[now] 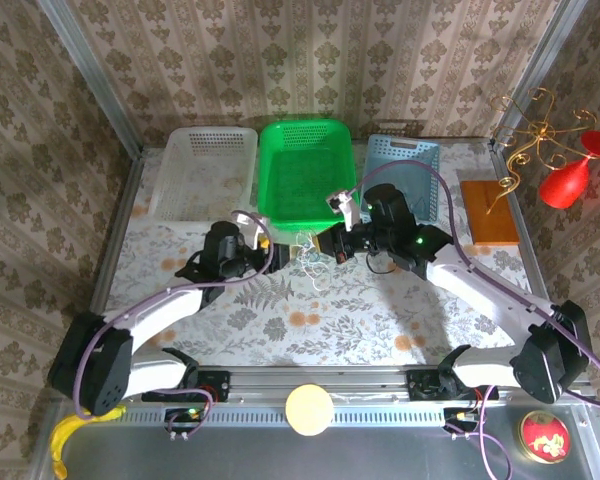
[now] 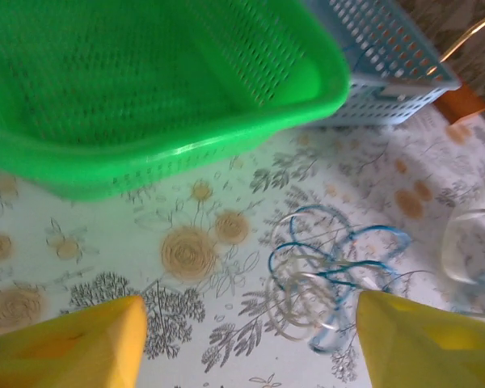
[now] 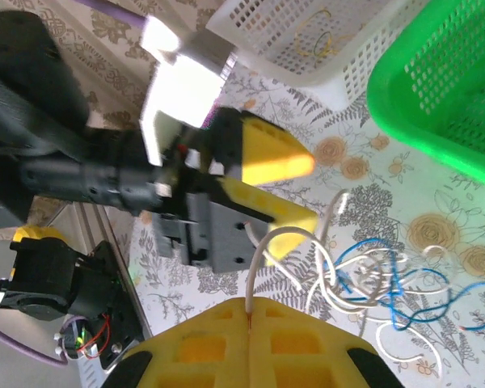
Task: Untangle the cables
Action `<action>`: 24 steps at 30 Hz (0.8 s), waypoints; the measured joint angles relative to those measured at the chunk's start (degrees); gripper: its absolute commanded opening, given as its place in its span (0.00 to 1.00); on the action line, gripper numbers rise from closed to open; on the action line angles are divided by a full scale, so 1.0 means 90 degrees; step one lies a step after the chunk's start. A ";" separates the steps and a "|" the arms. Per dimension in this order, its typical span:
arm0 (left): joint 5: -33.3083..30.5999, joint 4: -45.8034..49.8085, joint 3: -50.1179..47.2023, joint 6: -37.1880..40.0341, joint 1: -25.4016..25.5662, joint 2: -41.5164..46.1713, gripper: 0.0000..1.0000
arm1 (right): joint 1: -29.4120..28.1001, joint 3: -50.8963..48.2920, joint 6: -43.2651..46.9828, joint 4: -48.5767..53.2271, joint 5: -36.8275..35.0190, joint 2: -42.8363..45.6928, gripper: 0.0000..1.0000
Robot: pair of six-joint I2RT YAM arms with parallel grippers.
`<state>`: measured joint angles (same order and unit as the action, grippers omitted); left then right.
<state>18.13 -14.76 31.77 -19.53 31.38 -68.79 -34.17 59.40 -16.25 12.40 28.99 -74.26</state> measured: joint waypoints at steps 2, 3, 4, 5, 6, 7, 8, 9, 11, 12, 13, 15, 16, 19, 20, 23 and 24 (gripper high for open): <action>0.0160 0.0051 -0.0007 -0.0029 -0.0090 0.0316 0.79 | 0.0007 -0.0017 0.0000 -0.0051 0.0066 -0.0117 0.00; 0.0233 0.0066 -0.0015 -0.0036 -0.0126 0.0444 0.80 | 0.0007 -0.0027 -0.0002 -0.0066 0.0104 -0.0163 0.00; 0.0304 0.0073 -0.0024 -0.0039 -0.0158 0.0563 0.80 | 0.0010 -0.0032 0.0000 -0.0070 0.0151 -0.0214 0.00; 0.0374 0.0075 -0.0027 -0.0041 -0.0180 0.0661 0.81 | 0.0007 -0.0036 0.0000 -0.0078 0.0182 -0.0267 0.00; 0.0444 0.0073 -0.0027 -0.0041 -0.0206 0.0721 0.81 | 0.0007 -0.0044 0.0000 -0.0095 0.0214 -0.0311 0.00; 0.0515 0.0070 -0.0027 -0.0044 -0.0209 0.0758 0.81 | 0.0007 -0.0046 0.0000 -0.0114 0.0243 -0.0359 0.00; 0.0573 0.0070 -0.0027 -0.0044 -0.0214 0.0767 0.81 | 0.0007 -0.0053 0.0000 -0.0146 0.0289 -0.0403 0.00; 0.0627 0.0073 -0.0027 -0.0046 -0.0219 0.0763 0.81 | 0.0007 -0.0063 -0.0002 -0.0170 0.0321 -0.0427 0.00; 0.0758 0.0070 -0.0024 -0.0046 -0.0238 0.0704 0.82 | 0.0007 -0.0063 -0.0002 -0.0221 0.0369 -0.0471 0.00; 0.0818 0.0070 -0.0024 -0.0051 -0.0245 0.0656 0.82 | 0.0007 -0.0063 -0.0007 -0.0240 0.0398 -0.0486 0.00; 0.0879 0.0066 -0.0024 -0.0066 -0.0248 0.0588 0.82 | 0.0007 -0.0066 -0.0022 -0.0265 0.0437 -0.0495 0.00; 0.1001 0.0022 -0.0024 -0.0100 -0.0245 0.0440 0.83 | 0.0007 -0.0066 -0.0034 -0.0333 0.0495 -0.0508 0.00; 0.1059 -0.0022 -0.0024 -0.0126 -0.0245 0.0372 0.83 | 0.0007 -0.0066 -0.0046 -0.0364 0.0515 -0.0508 0.00; 0.1236 -0.0231 -0.0024 -0.0192 -0.0243 0.0206 0.84 | 0.0007 -0.0063 -0.0056 -0.0440 0.0597 -0.0563 0.00; 0.1302 -0.0306 -0.0024 -0.0209 -0.0240 0.0158 0.84 | 0.0007 -0.0066 -0.0068 -0.0486 0.0612 -0.0624 0.00; 0.1438 -0.0522 -0.0024 -0.0233 -0.0199 0.0015 0.85 | -0.0002 -0.0063 -0.0078 -0.0537 0.0646 -0.0816 0.00; 0.1486 -0.0588 -0.0024 -0.0248 -0.0180 -0.0032 0.85 | -0.0017 -0.0066 -0.0083 -0.0544 0.0646 -0.0869 0.00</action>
<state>31.51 -20.05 31.55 -21.76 29.76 -69.08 -34.33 58.81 -16.99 7.51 34.81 -82.08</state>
